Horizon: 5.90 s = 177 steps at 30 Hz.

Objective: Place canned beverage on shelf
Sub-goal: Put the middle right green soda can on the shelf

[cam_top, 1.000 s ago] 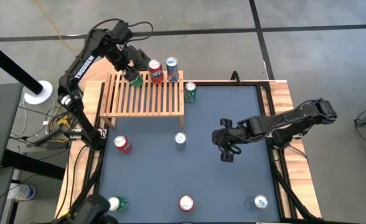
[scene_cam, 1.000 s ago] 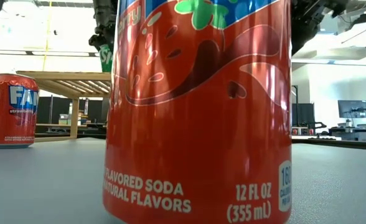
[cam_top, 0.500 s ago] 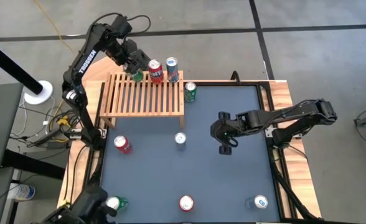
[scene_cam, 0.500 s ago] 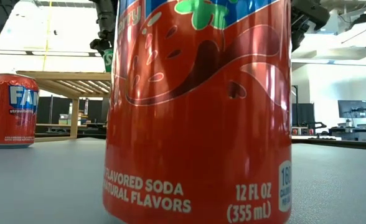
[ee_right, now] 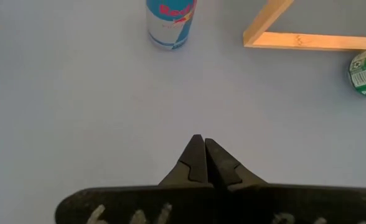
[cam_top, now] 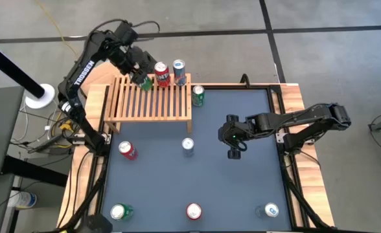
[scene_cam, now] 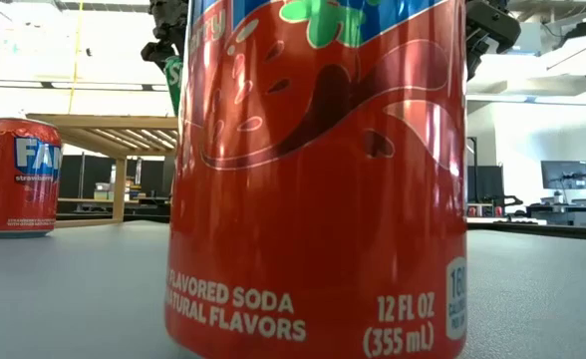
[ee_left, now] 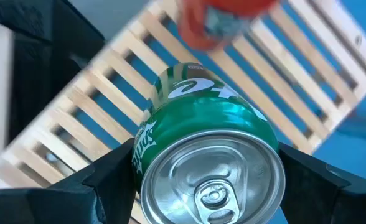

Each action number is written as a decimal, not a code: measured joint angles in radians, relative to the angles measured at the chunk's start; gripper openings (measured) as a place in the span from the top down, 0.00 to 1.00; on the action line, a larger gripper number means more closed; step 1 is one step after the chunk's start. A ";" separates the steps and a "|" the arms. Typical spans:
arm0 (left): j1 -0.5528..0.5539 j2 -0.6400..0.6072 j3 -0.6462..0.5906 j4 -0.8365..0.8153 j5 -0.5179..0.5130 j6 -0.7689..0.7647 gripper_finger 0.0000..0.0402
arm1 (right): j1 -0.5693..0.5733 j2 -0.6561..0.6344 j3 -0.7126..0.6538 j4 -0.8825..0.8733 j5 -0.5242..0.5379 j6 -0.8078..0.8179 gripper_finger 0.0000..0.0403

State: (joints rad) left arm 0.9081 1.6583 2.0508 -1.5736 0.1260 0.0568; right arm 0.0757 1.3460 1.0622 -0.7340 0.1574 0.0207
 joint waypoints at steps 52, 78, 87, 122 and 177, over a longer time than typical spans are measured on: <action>-0.111 -0.039 -0.113 0.005 0.068 -0.042 0.28 | 0.000 0.000 0.000 0.040 -0.002 0.006 1.00; -0.201 -0.240 -0.284 0.001 0.026 -0.100 0.28 | 0.000 0.000 0.000 0.047 -0.003 -0.006 1.00; -0.200 -0.251 -0.349 0.005 0.028 -0.107 0.28 | 0.000 0.000 0.000 0.066 -0.003 0.003 1.00; -0.203 -0.251 -0.347 0.004 0.048 -0.092 0.18 | 0.000 0.000 0.000 0.083 -0.003 0.005 1.00; -0.266 -0.250 -0.131 0.003 -0.015 0.000 0.17 | 0.000 0.000 0.000 0.083 -0.004 0.006 1.00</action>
State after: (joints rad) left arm 0.6426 1.4082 1.9195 -1.5707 0.1105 0.0568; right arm 0.0757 1.3459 1.0622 -0.6510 0.1532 0.0265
